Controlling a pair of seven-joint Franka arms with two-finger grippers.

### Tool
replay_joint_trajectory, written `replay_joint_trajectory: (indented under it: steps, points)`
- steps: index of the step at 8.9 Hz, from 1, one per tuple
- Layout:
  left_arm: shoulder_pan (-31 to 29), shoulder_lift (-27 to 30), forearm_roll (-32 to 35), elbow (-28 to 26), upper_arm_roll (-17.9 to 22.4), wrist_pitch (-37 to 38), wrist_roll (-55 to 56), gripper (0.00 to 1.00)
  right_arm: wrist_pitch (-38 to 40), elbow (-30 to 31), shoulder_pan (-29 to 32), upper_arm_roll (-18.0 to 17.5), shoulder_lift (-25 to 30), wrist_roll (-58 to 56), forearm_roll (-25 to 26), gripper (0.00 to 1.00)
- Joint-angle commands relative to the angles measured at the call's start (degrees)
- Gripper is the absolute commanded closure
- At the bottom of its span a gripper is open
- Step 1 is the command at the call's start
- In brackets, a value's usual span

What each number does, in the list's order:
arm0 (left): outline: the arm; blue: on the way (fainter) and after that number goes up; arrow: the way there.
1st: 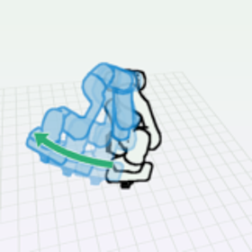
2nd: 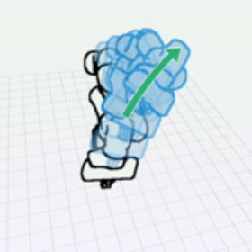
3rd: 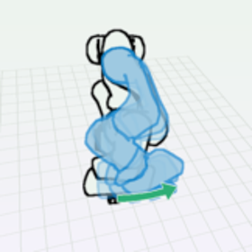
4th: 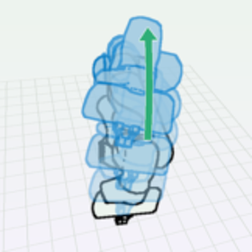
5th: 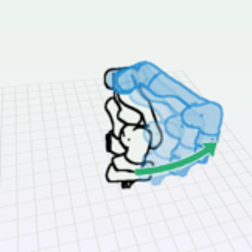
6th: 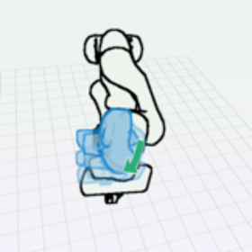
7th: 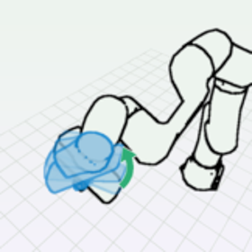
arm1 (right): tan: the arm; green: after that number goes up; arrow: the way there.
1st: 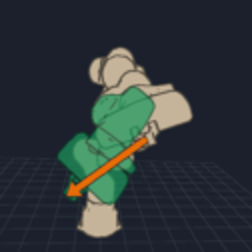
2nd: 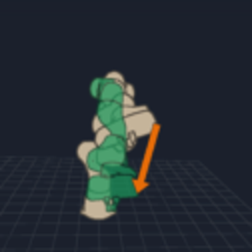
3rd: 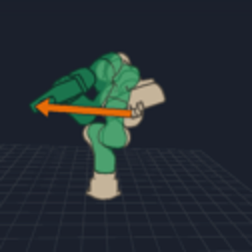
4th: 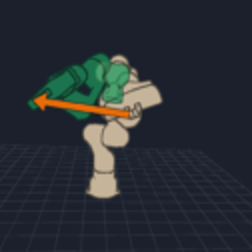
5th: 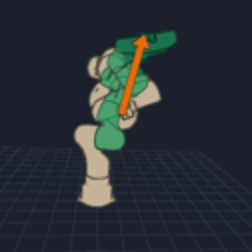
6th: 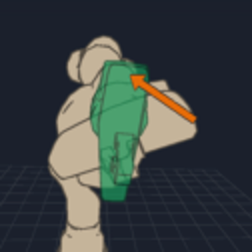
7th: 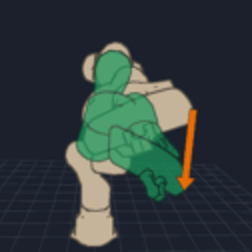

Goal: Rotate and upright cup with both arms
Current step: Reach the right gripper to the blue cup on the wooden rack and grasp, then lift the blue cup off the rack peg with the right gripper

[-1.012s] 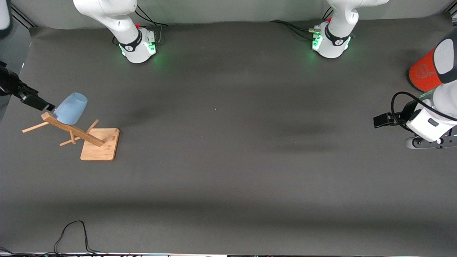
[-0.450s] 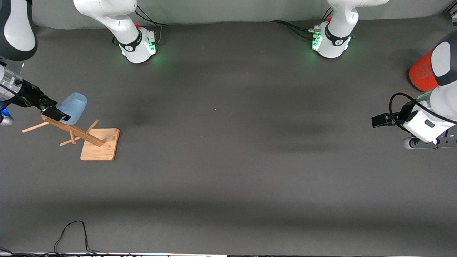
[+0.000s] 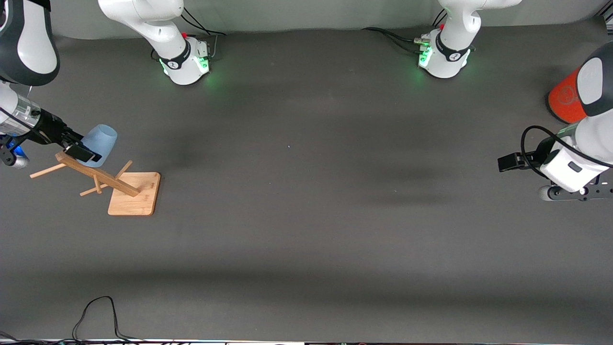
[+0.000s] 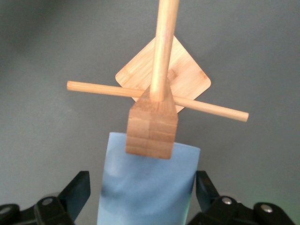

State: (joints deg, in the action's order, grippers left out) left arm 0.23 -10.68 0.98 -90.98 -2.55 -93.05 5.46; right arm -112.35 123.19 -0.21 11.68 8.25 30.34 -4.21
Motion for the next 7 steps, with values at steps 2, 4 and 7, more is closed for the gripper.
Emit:
replay_joint_trajectory:
  steps: [2,4,7]
  points:
    - [0.0,0.3,-0.4,-0.3,0.2,-0.3,-0.6,0.0,-1.2,1.9,-0.5,0.3,1.7,1.7,-1.2,0.17]
    - [0.0,0.3,-0.4,-0.3,0.2,-0.3,-0.6,0.0,-1.0,1.8,-0.5,0.3,1.7,1.6,-1.2,0.41]
    - [0.0,0.3,-0.4,-0.3,0.2,-0.3,-0.6,0.0,1.2,1.4,-0.6,-0.1,3.2,1.7,-1.1,0.41]
